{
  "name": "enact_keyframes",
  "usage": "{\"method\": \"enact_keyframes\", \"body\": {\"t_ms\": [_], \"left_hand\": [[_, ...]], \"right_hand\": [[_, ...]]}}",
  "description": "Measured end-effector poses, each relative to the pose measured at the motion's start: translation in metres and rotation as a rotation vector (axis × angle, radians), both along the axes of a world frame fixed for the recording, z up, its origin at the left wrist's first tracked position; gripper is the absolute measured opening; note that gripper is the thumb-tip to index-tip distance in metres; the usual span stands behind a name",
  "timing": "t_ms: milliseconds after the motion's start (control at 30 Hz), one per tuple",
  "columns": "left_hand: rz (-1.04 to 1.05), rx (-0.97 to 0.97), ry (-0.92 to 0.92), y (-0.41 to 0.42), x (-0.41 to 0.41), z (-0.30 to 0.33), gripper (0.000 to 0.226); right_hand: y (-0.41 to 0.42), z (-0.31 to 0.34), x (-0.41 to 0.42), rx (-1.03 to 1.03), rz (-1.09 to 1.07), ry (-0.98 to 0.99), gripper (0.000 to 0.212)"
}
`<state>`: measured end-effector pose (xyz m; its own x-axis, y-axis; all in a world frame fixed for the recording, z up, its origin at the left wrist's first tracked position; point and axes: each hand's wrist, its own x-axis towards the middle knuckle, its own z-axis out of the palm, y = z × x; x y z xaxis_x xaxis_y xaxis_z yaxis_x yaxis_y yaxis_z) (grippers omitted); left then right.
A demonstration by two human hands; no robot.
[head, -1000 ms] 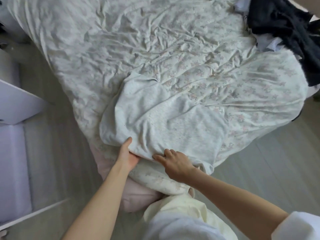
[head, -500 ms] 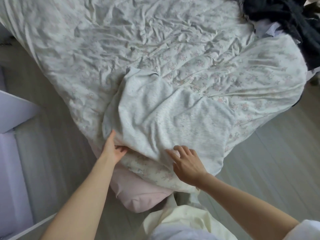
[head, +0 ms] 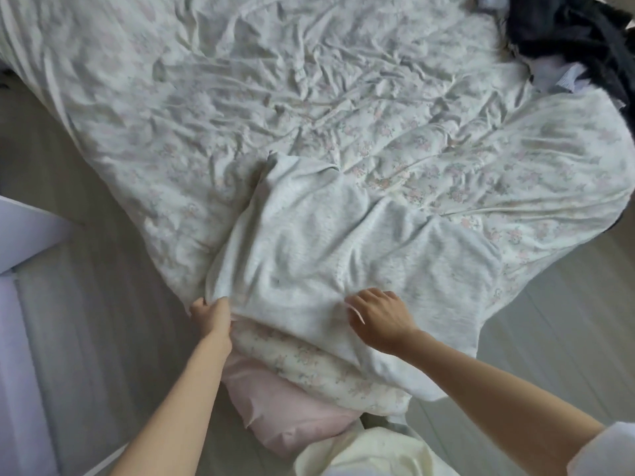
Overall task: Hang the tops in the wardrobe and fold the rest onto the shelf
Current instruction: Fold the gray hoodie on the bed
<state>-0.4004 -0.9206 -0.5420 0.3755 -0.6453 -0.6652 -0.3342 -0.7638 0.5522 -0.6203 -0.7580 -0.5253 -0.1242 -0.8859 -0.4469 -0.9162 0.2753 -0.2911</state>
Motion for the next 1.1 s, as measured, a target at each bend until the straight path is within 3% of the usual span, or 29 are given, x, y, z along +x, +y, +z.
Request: {"method": "enact_keyframes", "body": {"t_ms": [67, 133, 300, 400, 500, 667, 800, 867, 1100], "left_hand": [[-0.199, -0.114, -0.209, -0.011, -0.020, 0.007, 0.062], [-0.403, -0.268, -0.339, -0.018, -0.048, 0.020, 0.068], [-0.829, -0.479, -0.333, -0.053, -0.118, 0.031, 0.047], [-0.931, -0.537, -0.306, -0.095, -0.159, 0.025, 0.040], [-1.106, -0.423, -0.378, -0.142, -0.192, 0.017, 0.047], [-1.588, -0.092, -0.577, -0.185, -0.230, -0.005, 0.057], [-1.527, -0.201, -0.515, -0.193, -0.224, -0.017, 0.021], [-1.440, -0.286, -0.515, -0.196, -0.223, -0.017, 0.030], [-1.210, -0.421, -0.504, -0.204, -0.222, -0.006, 0.025]], "right_hand": [[-0.010, 0.001, -0.009, -0.071, -0.074, 0.009, 0.035], [-0.019, 0.003, -0.018, -0.122, -0.127, -0.005, 0.036], [-0.049, 0.001, -0.044, -0.109, -0.226, 0.026, 0.044], [-0.068, -0.007, -0.070, -0.091, -0.331, 0.064, 0.049], [-0.082, -0.017, -0.096, -0.064, -0.375, 0.132, 0.050], [-0.101, -0.042, -0.133, 0.089, -0.420, 0.127, 0.055], [-0.104, -0.054, -0.141, 0.149, -0.465, 0.125, 0.047], [-0.104, -0.054, -0.140, 0.137, -0.485, 0.144, 0.038], [-0.085, -0.043, -0.137, 0.072, -0.511, 0.229, 0.019]]}}
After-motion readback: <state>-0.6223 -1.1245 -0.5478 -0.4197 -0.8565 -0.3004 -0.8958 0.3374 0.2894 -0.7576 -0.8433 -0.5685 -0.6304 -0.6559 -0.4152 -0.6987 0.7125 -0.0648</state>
